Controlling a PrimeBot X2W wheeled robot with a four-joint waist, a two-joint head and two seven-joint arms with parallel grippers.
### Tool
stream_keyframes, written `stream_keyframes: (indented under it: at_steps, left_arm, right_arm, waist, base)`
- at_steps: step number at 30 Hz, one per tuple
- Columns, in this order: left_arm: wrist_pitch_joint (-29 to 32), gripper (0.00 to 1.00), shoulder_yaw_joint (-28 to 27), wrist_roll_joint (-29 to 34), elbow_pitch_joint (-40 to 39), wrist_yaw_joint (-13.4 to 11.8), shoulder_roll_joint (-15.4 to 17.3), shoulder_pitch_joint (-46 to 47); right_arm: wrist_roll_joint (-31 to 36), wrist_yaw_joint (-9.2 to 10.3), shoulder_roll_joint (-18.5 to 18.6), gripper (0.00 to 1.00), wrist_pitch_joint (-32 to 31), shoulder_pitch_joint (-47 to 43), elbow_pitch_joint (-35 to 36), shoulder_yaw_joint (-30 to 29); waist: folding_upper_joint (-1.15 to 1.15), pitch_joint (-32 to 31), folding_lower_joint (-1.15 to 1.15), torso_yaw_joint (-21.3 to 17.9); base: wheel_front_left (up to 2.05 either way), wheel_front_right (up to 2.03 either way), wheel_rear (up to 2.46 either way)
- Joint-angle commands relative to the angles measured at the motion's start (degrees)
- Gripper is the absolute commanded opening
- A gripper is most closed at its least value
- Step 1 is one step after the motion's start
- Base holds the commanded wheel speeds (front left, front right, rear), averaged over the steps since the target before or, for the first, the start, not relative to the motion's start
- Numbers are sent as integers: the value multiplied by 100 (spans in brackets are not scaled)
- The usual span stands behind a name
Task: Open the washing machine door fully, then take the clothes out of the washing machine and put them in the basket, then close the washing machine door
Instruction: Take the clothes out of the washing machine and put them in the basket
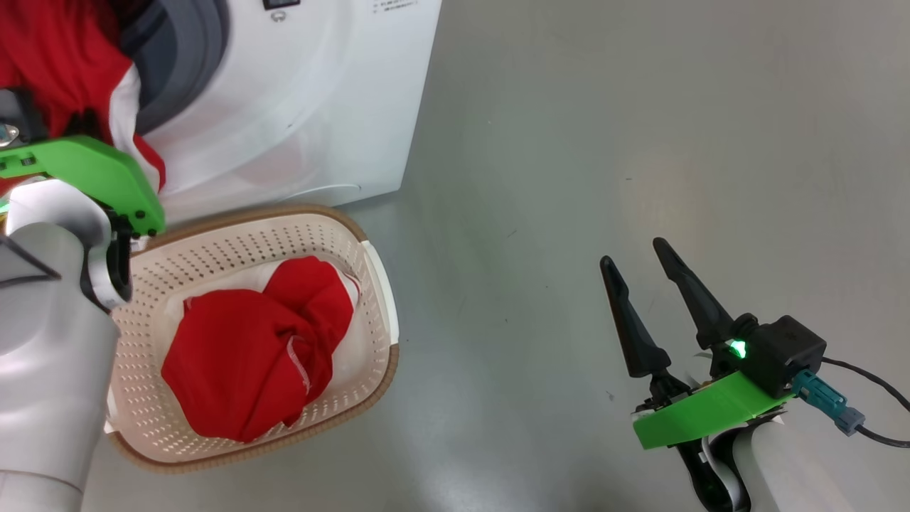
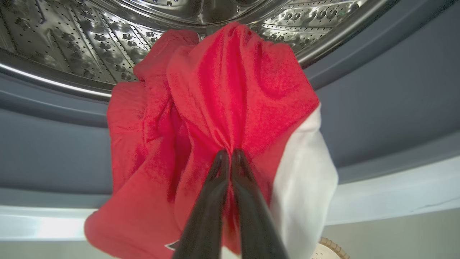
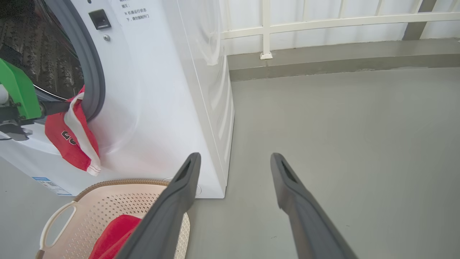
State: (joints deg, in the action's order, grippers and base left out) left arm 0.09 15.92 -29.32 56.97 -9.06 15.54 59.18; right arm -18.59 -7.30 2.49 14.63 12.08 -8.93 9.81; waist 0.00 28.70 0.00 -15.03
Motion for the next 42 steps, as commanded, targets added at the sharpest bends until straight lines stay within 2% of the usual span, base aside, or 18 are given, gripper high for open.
stream_keyframes:
  at_steps: [1, 9, 15, 27, 32, 42]
  left_arm:
    - [-95, 0, -110, 9, -129, -45, 217, -28]
    - [-1012, 0, -286, -90, -610, -176, 168, -418]
    - [-1406, 0, -370, -47, -1509, -348, 98, -883]
    - [-1507, 0, -624, 710, -4705, -1184, 143, -2282]
    - [-1508, 0, -704, 1122, -5862, -1419, 187, -2756]
    - [-1446, 0, -572, 1485, -6768, -1557, 334, -3218]
  right_arm:
    - [-9, -19, 39, 100, 37, -9, 106, 102]
    - [91, -19, 39, 100, 37, -93, 110, 45]
    - [205, -19, 39, 100, 37, -170, 122, 24]
    - [352, -19, 39, 100, 37, -286, 104, 15]
    - [398, -19, 39, 100, 37, -326, 89, 21]
    - [518, -19, 44, 100, 37, -435, 55, -9]
  waist:
    - [0, -26, 0, 16]
    - [0, -225, 0, 154]
    - [0, -392, 0, 327]
    - [0, -699, 0, 544]
    - [0, -861, 0, 593]
    - [0, -1153, 0, 624]
  base:
    - [0, 0, 0]
    - [0, 0, 0]
    - [0, 0, 0]
    - [0, 0, 0]
    - [0, 0, 0]
    - [0, 0, 0]
